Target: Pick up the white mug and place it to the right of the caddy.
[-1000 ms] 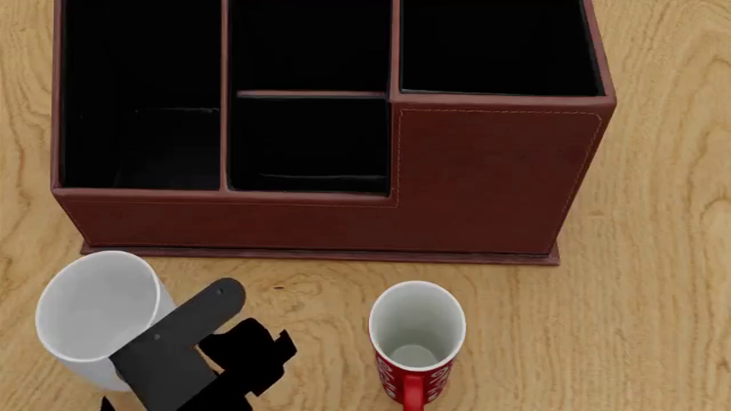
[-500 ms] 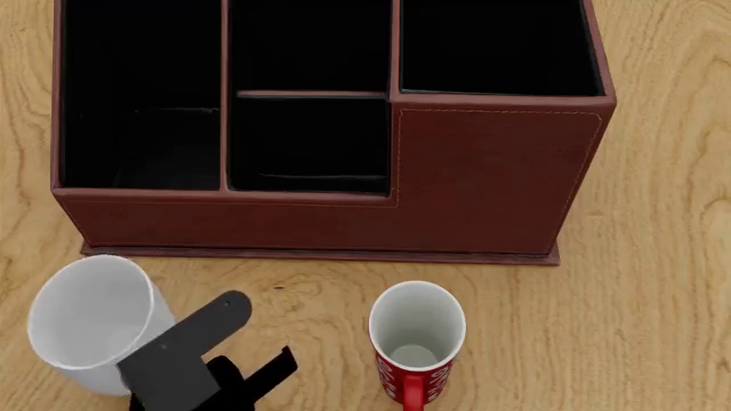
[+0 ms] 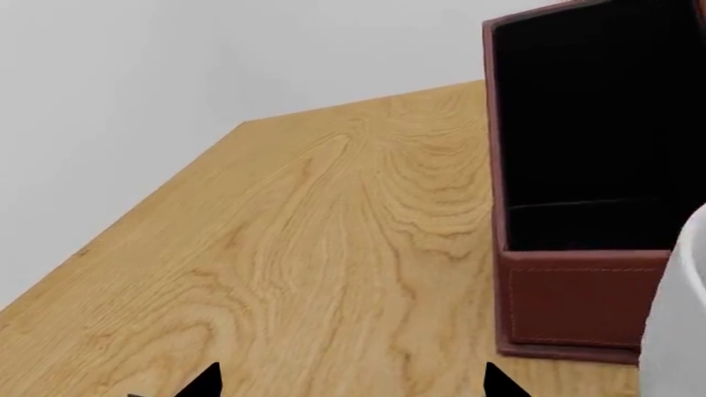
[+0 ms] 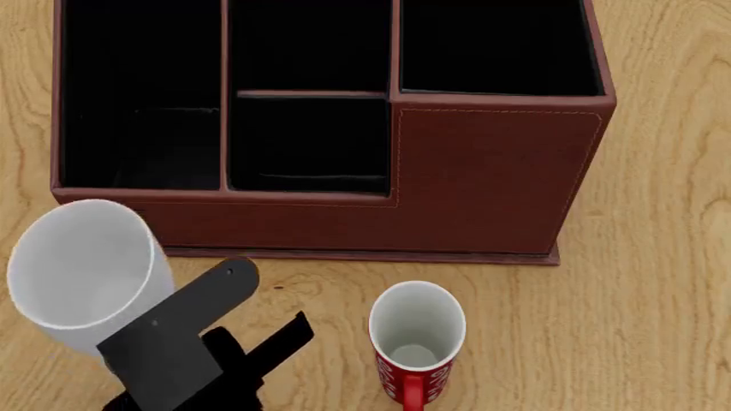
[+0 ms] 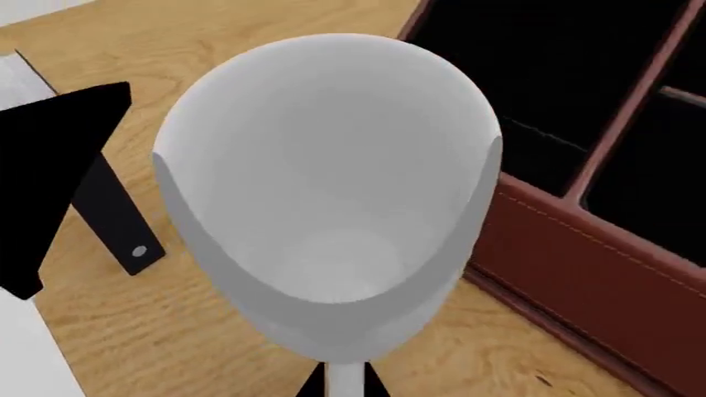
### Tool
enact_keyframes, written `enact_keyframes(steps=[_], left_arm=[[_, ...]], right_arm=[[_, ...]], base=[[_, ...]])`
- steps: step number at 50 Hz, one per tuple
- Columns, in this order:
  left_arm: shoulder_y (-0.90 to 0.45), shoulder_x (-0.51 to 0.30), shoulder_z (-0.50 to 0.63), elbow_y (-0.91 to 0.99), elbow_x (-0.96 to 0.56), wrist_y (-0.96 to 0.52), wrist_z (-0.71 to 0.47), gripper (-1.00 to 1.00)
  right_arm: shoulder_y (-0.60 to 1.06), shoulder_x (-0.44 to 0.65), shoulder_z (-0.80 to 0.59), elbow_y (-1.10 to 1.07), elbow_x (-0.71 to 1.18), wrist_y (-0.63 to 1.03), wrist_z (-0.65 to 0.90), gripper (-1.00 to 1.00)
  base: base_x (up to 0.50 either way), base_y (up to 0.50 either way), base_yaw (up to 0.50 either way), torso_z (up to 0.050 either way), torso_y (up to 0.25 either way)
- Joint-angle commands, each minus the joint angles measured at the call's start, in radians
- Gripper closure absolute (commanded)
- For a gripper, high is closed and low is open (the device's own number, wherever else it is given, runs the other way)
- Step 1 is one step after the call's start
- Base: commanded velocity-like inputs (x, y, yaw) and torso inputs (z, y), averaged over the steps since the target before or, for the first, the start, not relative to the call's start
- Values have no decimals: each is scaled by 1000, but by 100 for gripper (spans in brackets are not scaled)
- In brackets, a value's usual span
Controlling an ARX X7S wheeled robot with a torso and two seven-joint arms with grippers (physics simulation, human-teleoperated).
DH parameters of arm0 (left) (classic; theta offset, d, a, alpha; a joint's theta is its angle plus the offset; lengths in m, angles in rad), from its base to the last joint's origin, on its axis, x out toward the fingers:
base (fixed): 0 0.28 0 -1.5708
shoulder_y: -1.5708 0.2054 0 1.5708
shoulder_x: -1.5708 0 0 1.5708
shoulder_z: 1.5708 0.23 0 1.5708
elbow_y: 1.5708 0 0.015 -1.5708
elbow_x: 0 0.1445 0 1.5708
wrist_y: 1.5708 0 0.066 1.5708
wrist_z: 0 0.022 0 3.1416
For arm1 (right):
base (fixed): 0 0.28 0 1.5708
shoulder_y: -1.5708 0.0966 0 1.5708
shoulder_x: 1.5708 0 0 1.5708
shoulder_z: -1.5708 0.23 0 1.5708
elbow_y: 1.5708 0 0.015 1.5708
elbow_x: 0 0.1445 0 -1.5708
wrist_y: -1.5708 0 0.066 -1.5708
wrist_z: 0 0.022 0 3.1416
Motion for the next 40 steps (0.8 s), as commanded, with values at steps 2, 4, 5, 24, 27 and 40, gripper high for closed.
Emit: enact_keyframes(steps=[2, 4, 5, 24, 27, 40], left_arm=[[-8, -2, 10, 2, -4, -6, -5, -100], [-11, -2, 10, 0, -5, -6, -6, -100], [-12, -2, 11, 1, -6, -8, -6, -100], [-17, -5, 15, 8, -15, -14, -13, -100], [-15, -4, 16, 9, -15, -13, -14, -100], [-7, -3, 28, 1, -17, 4, -19, -100]], right_arm=[[51, 19, 80, -136, 58, 129, 77, 100], [62, 21, 96, -149, 69, 149, 90, 100], [63, 21, 98, -151, 71, 153, 93, 100], [138, 33, 296, -275, 220, 371, 229, 100], [144, 30, 341, -296, 257, 410, 258, 100], [212, 131, 513, -282, 665, 480, 593, 100]], base=[[0, 0, 0, 0, 0], [0, 0, 0, 0, 0], [0, 0, 0, 0, 0], [0, 0, 0, 0, 0], [0, 0, 0, 0, 0], [0, 0, 0, 0, 1]])
